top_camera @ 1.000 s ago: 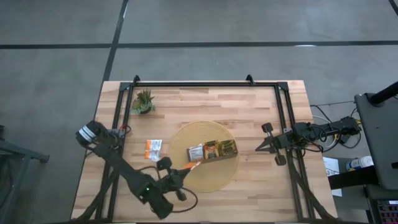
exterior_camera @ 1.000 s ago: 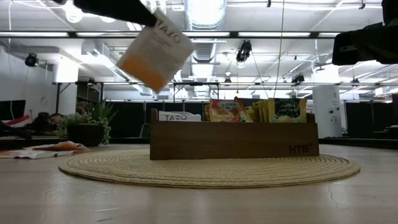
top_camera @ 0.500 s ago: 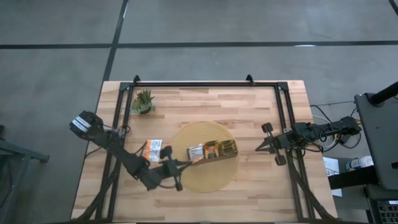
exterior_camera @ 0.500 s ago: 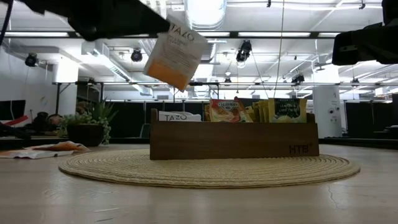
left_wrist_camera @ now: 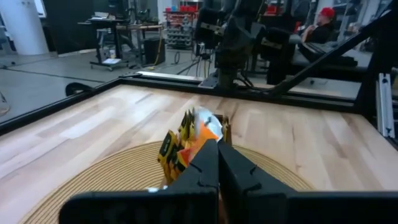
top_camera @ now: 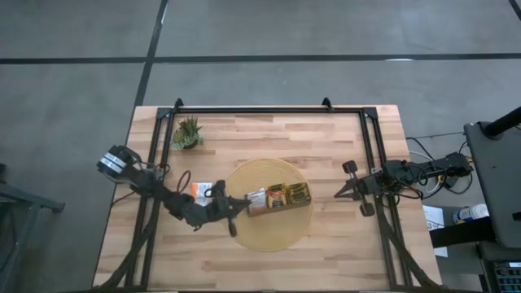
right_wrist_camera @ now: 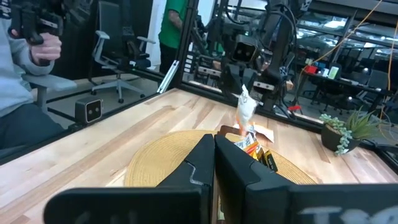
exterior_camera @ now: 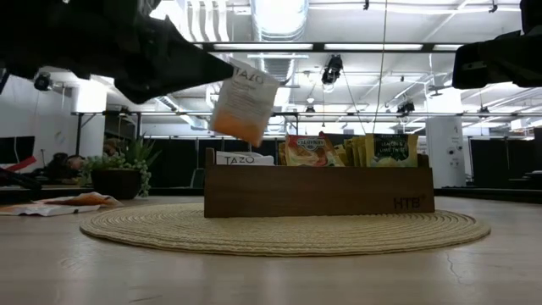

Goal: Pick & Place Tea
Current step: Put the bottom white tea bag into the left of the wooden organizer

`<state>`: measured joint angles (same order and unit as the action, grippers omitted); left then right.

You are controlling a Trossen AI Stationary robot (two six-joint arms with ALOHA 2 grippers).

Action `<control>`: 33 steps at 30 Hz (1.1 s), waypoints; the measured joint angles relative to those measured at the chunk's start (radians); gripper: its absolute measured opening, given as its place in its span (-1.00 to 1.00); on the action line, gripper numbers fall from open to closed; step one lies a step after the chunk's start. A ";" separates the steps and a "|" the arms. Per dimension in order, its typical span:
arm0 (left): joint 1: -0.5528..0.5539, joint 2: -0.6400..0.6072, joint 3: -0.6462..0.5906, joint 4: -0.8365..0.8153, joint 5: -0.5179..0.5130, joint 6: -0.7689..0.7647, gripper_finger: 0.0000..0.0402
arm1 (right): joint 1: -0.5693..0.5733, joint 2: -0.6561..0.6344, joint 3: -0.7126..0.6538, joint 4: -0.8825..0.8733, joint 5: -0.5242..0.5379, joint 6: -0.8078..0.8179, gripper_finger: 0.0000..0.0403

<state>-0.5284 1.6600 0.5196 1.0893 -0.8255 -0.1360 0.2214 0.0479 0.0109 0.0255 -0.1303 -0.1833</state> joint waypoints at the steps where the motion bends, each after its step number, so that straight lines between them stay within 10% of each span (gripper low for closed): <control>1: 0.006 0.010 -0.001 0.018 0.007 -0.001 -1.00 | 0.000 0.000 0.000 0.000 0.000 0.000 -0.96; 33: 0.053 0.172 0.017 -0.042 -0.047 -0.095 -1.00 | 0.000 0.000 0.000 0.000 0.000 0.000 -0.96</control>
<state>-0.4756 1.8317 0.5362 1.0477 -0.8729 -0.2313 0.2214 0.0475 0.0109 0.0257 -0.1299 -0.1833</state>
